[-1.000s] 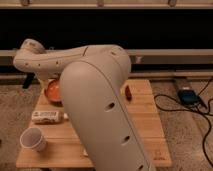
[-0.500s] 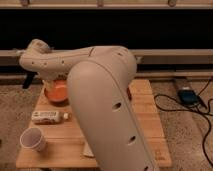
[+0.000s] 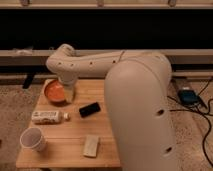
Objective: Place the eraser on the white sponge
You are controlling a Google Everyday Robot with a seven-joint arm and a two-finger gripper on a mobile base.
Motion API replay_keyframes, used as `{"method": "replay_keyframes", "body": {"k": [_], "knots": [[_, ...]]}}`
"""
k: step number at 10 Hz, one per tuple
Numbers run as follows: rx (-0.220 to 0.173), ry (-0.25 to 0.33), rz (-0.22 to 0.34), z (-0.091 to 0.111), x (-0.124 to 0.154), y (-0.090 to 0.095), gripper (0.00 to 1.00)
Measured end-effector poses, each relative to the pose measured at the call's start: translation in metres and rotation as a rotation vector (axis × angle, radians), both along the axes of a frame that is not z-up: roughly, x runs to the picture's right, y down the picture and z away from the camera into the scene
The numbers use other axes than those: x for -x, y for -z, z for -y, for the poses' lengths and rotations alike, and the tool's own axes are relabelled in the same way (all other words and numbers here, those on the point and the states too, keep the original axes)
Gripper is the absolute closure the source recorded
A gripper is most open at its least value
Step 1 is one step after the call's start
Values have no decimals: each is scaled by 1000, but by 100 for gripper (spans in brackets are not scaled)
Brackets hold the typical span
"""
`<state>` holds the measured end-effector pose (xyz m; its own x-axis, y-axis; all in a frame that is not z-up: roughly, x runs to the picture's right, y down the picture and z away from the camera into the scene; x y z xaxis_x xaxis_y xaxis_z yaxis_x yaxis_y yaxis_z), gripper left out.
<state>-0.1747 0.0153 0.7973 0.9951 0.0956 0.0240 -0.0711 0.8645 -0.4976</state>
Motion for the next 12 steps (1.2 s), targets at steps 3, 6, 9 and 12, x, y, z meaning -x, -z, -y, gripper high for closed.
{"method": "replay_keyframes", "body": {"k": [3,6,9,12], "knots": [[39,100,69,-18,-29,-30,20],[61,100,39,-32,-68,-67,20],[108,105,27,-58,-87,-72,20],[117,91,18,-83,-92,-81,20]]}}
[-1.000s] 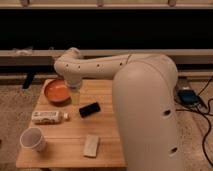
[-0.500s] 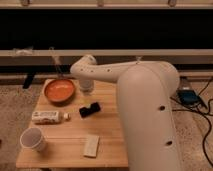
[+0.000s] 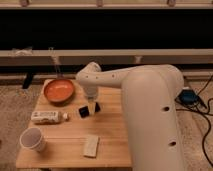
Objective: Place the eraser on the white sponge
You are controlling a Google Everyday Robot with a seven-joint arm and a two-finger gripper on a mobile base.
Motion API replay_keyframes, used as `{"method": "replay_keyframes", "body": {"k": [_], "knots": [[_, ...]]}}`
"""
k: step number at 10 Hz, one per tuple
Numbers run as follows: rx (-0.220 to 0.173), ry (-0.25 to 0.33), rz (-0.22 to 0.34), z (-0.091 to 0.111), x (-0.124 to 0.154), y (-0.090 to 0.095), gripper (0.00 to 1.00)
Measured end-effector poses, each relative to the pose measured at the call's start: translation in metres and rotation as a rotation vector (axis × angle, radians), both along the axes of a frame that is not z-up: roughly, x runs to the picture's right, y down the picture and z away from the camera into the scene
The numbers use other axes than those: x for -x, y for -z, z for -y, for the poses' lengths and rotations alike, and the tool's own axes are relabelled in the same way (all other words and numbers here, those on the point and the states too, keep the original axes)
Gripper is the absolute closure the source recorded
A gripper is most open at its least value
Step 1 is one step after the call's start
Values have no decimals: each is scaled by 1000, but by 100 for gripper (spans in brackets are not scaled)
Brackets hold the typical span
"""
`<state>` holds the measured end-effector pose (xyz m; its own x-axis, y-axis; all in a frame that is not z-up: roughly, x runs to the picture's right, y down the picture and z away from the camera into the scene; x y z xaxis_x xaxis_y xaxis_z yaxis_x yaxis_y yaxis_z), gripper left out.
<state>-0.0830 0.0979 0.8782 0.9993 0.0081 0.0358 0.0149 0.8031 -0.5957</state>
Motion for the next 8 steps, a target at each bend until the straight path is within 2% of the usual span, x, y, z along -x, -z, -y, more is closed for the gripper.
{"method": "replay_keyframes", "body": {"k": [3,6,7,8], "knots": [[-4,-21,-18,-15,7,-18,20],[-2,-17,-26,-18,10,-26,20],[5,-11,-29,-19,10,-28,21],[13,-5,-28,-21,12,-28,28]]}}
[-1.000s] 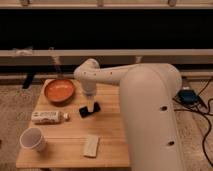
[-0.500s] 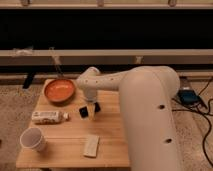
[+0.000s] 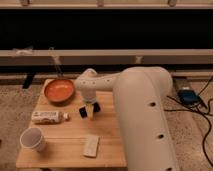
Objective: Place the eraser on the white sponge
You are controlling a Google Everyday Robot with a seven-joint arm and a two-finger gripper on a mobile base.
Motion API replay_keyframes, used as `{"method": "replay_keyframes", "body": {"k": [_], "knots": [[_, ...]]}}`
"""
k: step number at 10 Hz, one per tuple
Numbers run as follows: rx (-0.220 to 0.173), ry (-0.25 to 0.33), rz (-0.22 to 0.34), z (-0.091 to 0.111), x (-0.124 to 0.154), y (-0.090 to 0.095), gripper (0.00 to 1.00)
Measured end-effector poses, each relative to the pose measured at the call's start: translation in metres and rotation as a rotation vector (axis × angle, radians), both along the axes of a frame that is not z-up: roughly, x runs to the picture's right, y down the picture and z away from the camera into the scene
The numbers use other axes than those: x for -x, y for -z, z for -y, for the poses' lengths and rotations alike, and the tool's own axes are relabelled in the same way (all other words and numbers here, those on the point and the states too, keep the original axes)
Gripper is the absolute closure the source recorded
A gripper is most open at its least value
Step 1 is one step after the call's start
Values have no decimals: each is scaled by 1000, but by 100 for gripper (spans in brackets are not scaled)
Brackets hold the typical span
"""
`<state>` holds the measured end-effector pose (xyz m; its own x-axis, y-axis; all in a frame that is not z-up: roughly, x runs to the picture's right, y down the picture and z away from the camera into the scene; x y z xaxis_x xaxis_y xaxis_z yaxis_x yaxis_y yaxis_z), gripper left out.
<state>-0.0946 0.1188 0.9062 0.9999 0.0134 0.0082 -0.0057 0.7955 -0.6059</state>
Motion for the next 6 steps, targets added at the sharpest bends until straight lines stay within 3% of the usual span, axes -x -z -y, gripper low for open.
{"method": "replay_keyframes", "body": {"k": [6], "knots": [[22,14,-1,-6,-1,7,88]]}}
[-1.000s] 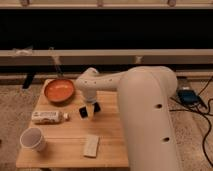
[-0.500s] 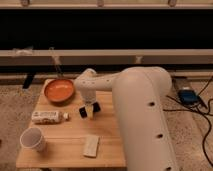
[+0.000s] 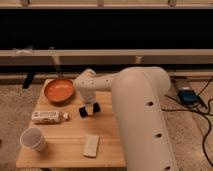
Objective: Place the eraser on the white sponge
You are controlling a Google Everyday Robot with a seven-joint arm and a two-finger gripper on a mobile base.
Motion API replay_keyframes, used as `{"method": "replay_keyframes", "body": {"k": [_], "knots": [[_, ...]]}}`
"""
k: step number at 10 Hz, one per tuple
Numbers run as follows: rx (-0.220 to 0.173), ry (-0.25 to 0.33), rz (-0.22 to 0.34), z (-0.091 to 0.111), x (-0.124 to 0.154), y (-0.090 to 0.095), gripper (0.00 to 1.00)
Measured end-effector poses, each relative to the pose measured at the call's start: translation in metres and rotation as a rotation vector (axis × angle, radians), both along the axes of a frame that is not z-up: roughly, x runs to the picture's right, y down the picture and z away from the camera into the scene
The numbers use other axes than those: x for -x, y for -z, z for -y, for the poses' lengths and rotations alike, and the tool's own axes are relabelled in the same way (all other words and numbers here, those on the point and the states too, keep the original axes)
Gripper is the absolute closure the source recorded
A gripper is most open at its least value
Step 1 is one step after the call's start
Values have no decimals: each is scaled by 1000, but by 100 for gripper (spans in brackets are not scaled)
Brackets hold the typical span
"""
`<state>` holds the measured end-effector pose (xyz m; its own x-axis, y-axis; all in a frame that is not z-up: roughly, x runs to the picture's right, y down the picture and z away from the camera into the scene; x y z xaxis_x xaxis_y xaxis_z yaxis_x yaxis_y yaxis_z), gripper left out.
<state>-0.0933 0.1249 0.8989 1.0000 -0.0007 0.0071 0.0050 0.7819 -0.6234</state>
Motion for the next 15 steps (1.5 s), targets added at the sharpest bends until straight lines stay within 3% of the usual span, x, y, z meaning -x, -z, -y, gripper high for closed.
{"method": "replay_keyframes", "body": {"k": [2,5,10,13,15], "knots": [[-22,-19,18,3,6,19,100],[-70,-36,49,-9,17,65,100],[-80,-51,59,-79,17,136,100],[-84,-71,47,-115,-5,174,100],[-89,-104,31,-125,-17,182,93]]}}
